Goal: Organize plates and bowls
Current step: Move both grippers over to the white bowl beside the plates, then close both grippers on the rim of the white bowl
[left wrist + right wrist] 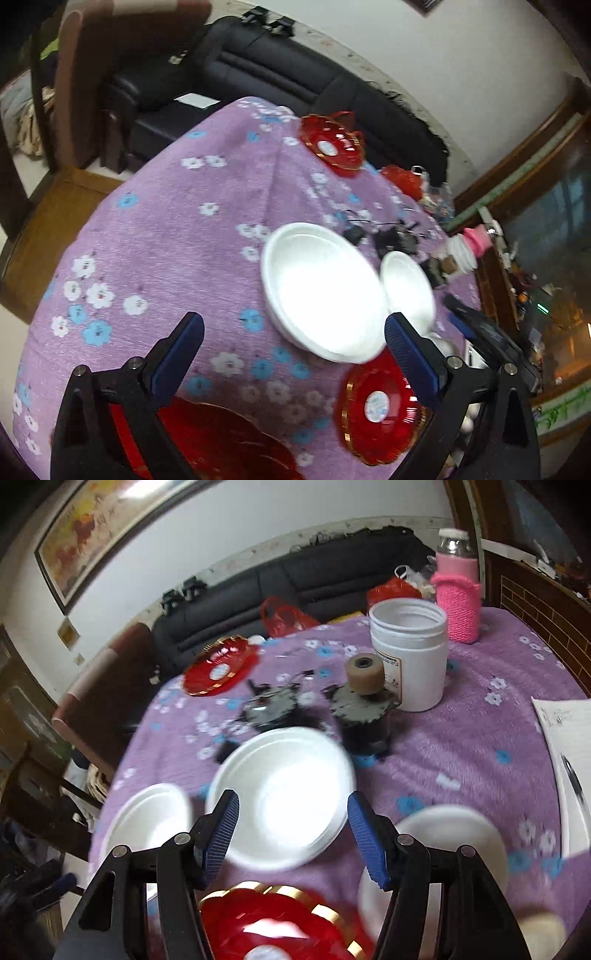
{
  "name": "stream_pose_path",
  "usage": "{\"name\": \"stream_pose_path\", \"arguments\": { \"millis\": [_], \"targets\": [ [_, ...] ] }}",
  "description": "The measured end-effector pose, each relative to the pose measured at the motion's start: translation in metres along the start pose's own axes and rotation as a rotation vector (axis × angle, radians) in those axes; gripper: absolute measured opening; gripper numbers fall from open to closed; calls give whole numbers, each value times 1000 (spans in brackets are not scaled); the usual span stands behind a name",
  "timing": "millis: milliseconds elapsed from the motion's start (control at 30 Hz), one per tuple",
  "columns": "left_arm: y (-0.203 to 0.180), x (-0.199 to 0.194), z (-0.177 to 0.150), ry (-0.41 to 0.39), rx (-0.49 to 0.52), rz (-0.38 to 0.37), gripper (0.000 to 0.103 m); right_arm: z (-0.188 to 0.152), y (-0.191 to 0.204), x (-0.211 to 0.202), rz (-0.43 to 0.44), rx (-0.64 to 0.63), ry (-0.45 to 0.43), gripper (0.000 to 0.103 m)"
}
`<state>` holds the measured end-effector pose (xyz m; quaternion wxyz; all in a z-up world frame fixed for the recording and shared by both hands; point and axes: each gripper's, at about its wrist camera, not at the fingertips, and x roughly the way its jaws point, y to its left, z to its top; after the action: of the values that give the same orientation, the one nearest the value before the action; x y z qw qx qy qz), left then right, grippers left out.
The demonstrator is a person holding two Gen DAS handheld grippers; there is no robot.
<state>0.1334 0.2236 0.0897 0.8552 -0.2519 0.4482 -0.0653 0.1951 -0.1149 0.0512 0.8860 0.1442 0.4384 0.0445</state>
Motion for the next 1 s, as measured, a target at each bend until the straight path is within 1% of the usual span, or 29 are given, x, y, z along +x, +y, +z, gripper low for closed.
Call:
{"name": "stream_pose_path", "arguments": {
  "millis": [67,133,167,233,300,367,467,567,633,800,900,1000],
  "targets": [
    [-10,0,-3,4,27,-13,98,8,0,19,-40,-1,33,66],
    [-21,2,-7,15,69,-14,98,13,-1,36,-39,8,84,60],
    [-26,3,-8,18,85,-14,98,13,-1,42,-34,17,102,50],
    [-34,5,-9,19,105,-14,98,10,-4,49,-31,38,120,34],
    [-39,9,-9,23,108,-18,98,10,-9,49,-15,58,124,12],
    [-44,14,-8,32,103,-24,98,8,-17,48,7,80,129,11],
    [-53,25,-10,42,105,-25,98,1,-30,42,11,99,124,11],
    [-68,38,-11,60,114,-27,98,-3,-40,36,30,129,121,11],
    [-83,50,-8,72,137,-21,98,-6,-47,32,41,134,113,11],
    [-125,92,3,126,184,29,98,-9,-54,31,74,145,104,11],
    [-142,123,9,163,190,70,98,-9,-60,33,95,164,115,11],
    [-153,143,11,170,199,106,97,-7,-64,35,113,176,126,11]
  ]
}}
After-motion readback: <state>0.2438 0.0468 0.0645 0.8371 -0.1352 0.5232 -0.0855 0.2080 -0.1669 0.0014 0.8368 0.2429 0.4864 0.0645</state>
